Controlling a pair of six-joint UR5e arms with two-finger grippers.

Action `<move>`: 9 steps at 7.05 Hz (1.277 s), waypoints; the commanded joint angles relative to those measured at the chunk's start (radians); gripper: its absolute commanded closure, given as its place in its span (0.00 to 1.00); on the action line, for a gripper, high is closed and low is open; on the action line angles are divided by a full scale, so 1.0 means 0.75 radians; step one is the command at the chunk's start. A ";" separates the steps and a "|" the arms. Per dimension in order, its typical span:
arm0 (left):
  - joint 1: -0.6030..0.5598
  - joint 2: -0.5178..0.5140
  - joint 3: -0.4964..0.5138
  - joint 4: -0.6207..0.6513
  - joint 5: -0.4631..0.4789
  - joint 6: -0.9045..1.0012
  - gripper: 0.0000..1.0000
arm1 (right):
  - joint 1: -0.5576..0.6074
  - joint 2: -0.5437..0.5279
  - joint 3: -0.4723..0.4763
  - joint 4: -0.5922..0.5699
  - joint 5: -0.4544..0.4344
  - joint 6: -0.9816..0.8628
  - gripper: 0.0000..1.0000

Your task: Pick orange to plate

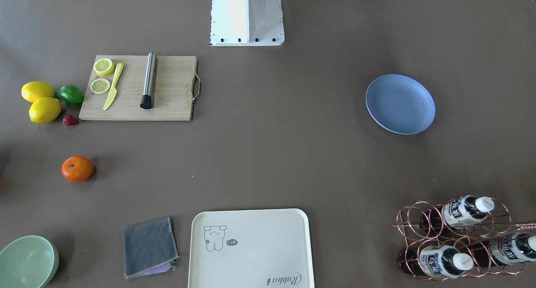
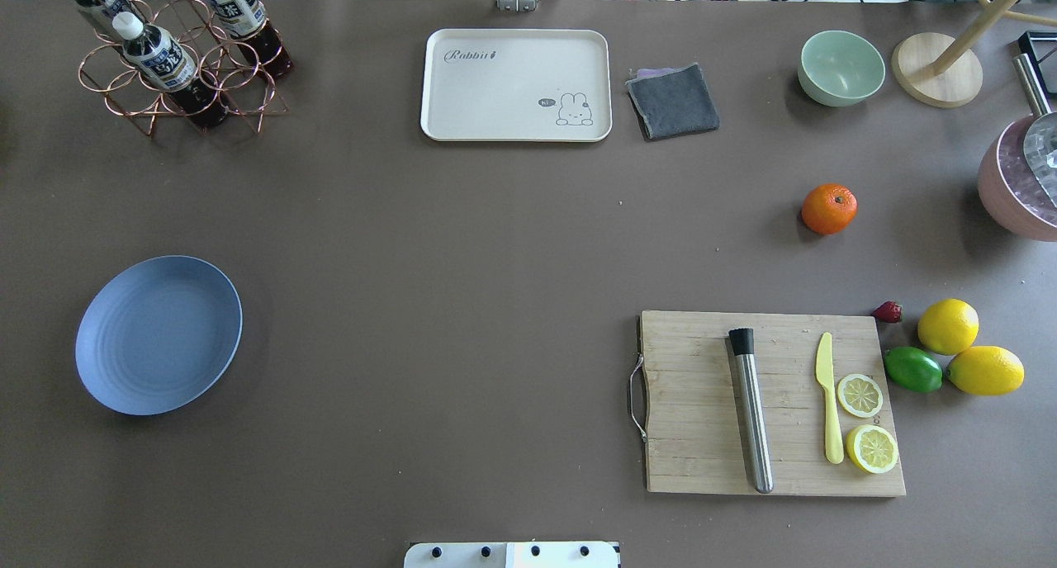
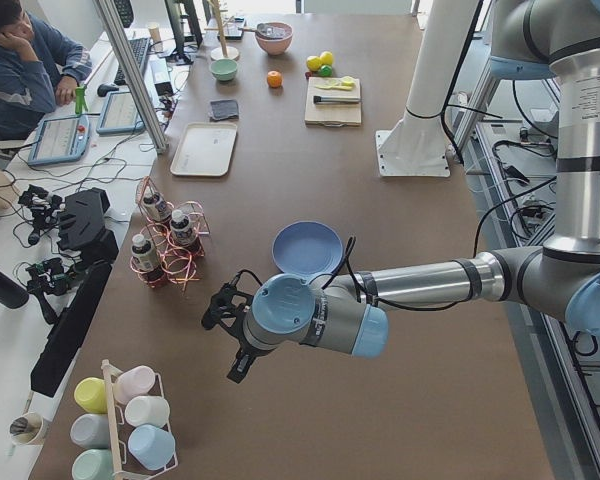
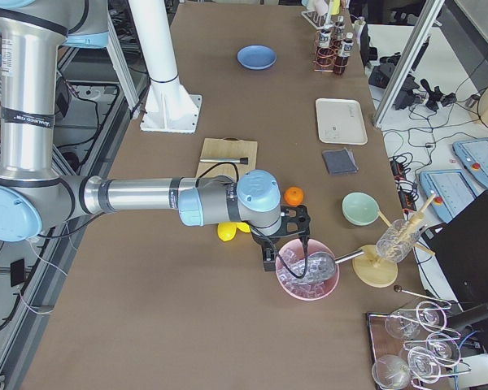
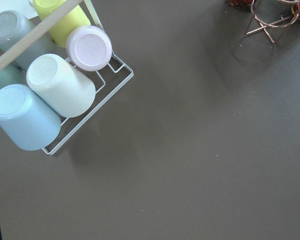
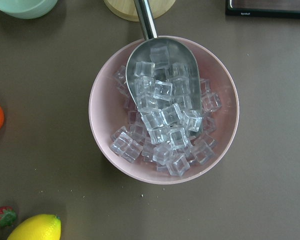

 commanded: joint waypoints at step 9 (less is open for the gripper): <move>1.141 0.072 0.125 -1.230 0.520 -1.752 0.07 | -0.490 0.010 0.022 0.436 -0.222 0.700 0.00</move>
